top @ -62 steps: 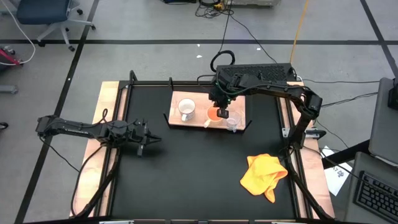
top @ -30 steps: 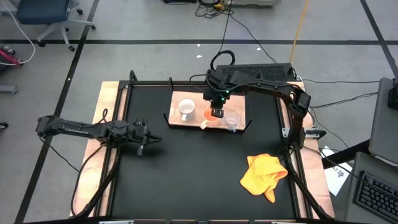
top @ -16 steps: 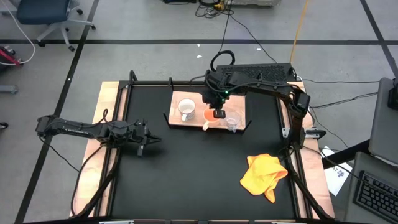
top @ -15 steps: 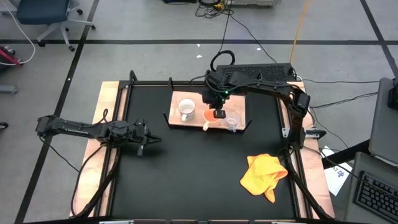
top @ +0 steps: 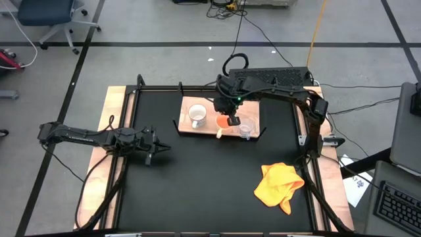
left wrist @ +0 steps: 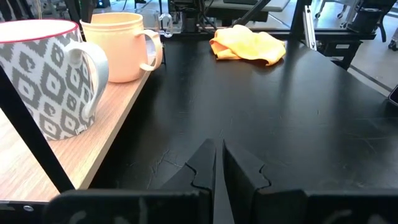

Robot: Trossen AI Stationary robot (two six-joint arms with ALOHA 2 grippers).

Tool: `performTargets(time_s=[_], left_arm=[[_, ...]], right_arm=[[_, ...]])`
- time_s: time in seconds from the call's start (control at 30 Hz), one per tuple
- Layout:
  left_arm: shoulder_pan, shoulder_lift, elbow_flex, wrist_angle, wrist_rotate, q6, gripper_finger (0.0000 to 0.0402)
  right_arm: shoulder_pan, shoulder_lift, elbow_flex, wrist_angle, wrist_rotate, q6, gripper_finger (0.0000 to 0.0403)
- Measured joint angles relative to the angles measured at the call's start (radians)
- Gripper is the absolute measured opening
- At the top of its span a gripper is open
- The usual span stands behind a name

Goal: Stack small to large cups/mugs on shelf
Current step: Adjust the orange mug on the shelf

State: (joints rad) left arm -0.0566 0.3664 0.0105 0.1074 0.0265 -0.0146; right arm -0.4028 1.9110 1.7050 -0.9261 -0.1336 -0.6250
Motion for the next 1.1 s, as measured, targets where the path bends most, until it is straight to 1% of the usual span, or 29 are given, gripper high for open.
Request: performTargets(time_s=[0.33, 0.53, 0.8, 1.0, 1.1], left_arm=[[0.0, 0.0, 0.0, 0.0, 0.0, -0.002, 0.0033], [0.0, 0.0, 0.0, 0.0, 0.0, -0.002, 0.0033], [0.0, 0.0, 0.0, 0.0, 0.0, -0.002, 0.0033], [0.0, 0.0, 0.0, 0.0, 0.0, -0.002, 0.0033], [0.0, 0.0, 0.0, 0.0, 0.0, -0.007, 0.0033]], right_arm=[[0.012, 0.0, 0.0, -0.004, 0.009, -0.118, 0.0002], [0.017, 0.0, 0.0, -0.021, 0.006, -0.216, 0.0002], [0.017, 0.0, -0.001, 0.001, 0.006, -0.305, 0.0002], [0.017, 0.0, -0.001, 0.031, 0.055, -0.361, 0.0002], [0.015, 0.0, -0.001, 0.038, 0.056, -0.364, 0.0002]])
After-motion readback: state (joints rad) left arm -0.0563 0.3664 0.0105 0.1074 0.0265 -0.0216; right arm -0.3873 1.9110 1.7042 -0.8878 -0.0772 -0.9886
